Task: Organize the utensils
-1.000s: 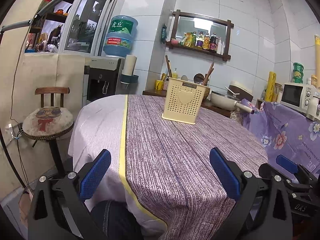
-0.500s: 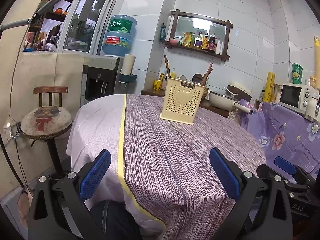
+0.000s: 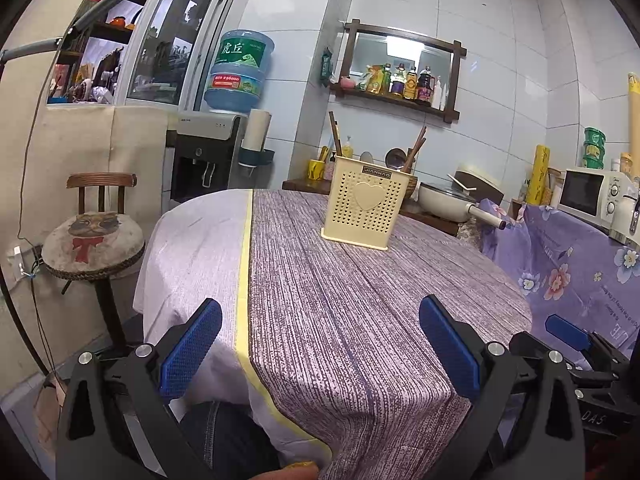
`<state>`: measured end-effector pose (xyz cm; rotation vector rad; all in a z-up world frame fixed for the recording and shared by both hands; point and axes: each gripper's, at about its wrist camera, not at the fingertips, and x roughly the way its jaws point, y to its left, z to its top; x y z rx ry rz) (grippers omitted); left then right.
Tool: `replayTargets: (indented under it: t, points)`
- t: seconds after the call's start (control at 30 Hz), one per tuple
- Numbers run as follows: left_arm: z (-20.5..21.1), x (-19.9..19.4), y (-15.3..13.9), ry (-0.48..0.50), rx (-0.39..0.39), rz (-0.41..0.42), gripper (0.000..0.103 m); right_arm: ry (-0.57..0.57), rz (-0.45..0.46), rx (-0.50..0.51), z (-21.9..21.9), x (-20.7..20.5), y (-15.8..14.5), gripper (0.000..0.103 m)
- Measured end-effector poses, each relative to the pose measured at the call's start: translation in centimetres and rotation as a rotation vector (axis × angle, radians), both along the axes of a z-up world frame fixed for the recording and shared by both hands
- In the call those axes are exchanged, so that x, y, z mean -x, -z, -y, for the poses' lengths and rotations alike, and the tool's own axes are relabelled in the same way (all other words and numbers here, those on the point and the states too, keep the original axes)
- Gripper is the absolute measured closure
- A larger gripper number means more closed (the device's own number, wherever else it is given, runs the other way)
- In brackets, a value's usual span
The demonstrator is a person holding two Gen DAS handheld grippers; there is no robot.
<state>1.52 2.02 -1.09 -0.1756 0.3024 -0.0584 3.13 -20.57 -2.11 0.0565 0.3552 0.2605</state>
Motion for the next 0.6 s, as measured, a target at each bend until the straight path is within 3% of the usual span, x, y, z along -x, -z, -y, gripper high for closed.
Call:
replayTargets:
  t: [0.6]
  points:
    - [0.24,-0.19,0.06,-0.012,-0.007,-0.014,0.005,-0.007,-0.011,0.001,0.03,-0.15,0.20,0.005]
